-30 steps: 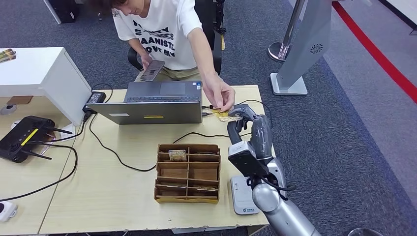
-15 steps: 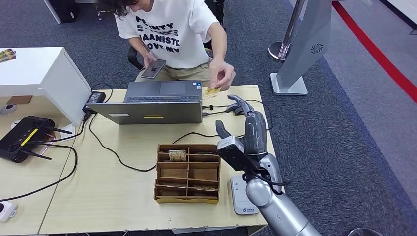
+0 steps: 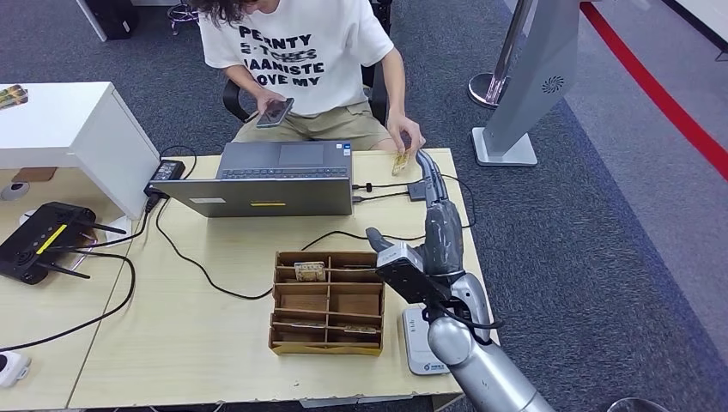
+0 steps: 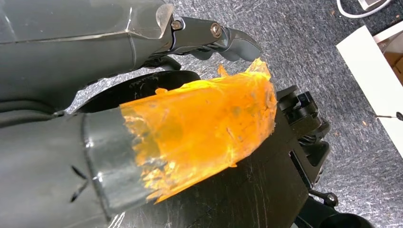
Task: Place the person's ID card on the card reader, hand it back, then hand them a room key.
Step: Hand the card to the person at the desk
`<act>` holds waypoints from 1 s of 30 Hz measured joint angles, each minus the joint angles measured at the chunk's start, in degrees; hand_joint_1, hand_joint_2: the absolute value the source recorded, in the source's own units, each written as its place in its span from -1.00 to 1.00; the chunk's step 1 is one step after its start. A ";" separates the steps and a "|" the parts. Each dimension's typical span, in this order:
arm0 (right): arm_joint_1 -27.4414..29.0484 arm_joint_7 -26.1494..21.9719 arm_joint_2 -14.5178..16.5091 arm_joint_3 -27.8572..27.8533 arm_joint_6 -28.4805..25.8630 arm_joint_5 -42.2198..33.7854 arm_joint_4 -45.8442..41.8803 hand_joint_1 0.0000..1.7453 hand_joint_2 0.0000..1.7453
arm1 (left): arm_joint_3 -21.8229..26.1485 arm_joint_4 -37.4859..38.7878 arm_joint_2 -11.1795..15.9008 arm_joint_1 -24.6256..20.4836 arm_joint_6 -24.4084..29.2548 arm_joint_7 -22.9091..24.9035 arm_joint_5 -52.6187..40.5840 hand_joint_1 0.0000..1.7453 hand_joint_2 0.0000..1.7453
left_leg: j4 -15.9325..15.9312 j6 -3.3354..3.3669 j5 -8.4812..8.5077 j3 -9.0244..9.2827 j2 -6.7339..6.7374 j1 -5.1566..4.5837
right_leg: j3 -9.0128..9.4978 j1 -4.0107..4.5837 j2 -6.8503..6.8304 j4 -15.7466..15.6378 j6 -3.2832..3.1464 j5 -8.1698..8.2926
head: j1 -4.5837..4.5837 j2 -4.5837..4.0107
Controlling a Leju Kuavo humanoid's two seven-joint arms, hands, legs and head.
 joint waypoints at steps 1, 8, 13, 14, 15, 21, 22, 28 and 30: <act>0.01 0.00 0.02 0.00 0.00 0.00 0.00 -1.00 1.00 | 0.00 0.00 0.00 0.00 0.00 0.00 0.00 -1.00 -1.00 | 0.00 0.00 0.00 0.00 0.00 0.00 | 0.00 0.00 0.00 0.00 0.00 0.00 | 0.00 0.00; 0.31 -0.56 0.13 0.00 0.07 -0.24 -0.14 -1.00 1.00 | 0.00 0.00 0.00 0.00 0.08 -0.19 0.15 -1.00 -1.00 | 0.00 0.00 0.00 0.01 0.00 0.00 | 0.00 0.00 0.00 0.00 0.00 0.00 | -0.01 0.00; 3.33 -3.87 0.11 0.10 0.02 -3.67 -3.43 -1.00 1.00 | 0.00 0.00 -0.02 0.05 0.89 -1.01 1.21 -1.00 -1.00 | 0.00 0.00 -0.01 0.00 -0.02 0.00 | -0.01 0.00 -0.02 -0.01 0.00 -0.01 | -0.01 0.00; 4.52 -4.80 0.10 0.19 0.05 -5.16 -4.80 -1.00 1.00 | 0.00 0.00 -0.04 0.07 1.21 -1.26 1.59 -1.00 -1.00 | 0.00 0.00 -0.01 -0.01 -0.02 0.00 | -0.02 0.00 -0.02 -0.01 0.00 -0.01 | -0.01 0.00; 5.76 -5.68 0.06 0.29 0.16 -6.63 -6.28 -1.00 1.00 | 0.00 0.00 -0.07 0.09 1.56 -1.50 1.98 -1.00 -1.00 | 0.00 0.00 -0.02 -0.02 -0.02 0.00 | -0.03 0.00 -0.02 -0.01 0.00 -0.01 | -0.01 0.00; 15.41 -10.38 -1.86 0.68 2.50 -15.09 -15.65 0.74 1.00 | 0.13 0.00 -0.17 0.24 3.50 -2.87 4.68 -1.00 -1.00 | 0.00 0.04 -0.11 -0.05 -0.07 0.00 | -0.03 -0.01 -0.08 -0.06 0.08 -0.14 | 0.00 0.00; 17.47 -10.93 -2.56 0.68 2.96 -15.95 -17.13 0.91 1.00 | 0.21 0.00 -0.17 0.28 3.72 -3.07 5.07 -1.00 -1.00 | 0.00 0.06 -0.13 -0.07 -0.09 0.00 | -0.02 -0.01 -0.10 -0.06 0.10 -0.16 | 0.00 0.00; 24.29 -12.79 -5.67 0.82 3.99 -16.79 -21.77 1.00 1.00 | 0.55 0.00 -0.17 0.33 3.91 -3.46 5.80 -1.00 -1.00 | 0.00 0.07 -0.20 -0.06 -0.06 -0.01 | -0.02 -0.03 -0.05 -0.06 0.13 -0.17 | 0.00 0.00; 25.00 -12.83 -6.17 0.98 4.01 -16.66 -22.24 1.00 1.00 | 0.57 0.00 -0.17 0.33 3.91 -3.48 5.91 -1.00 -1.00 | 0.00 0.07 -0.20 -0.06 -0.06 -0.01 | -0.01 -0.03 -0.05 -0.06 0.13 -0.17 | 0.00 0.00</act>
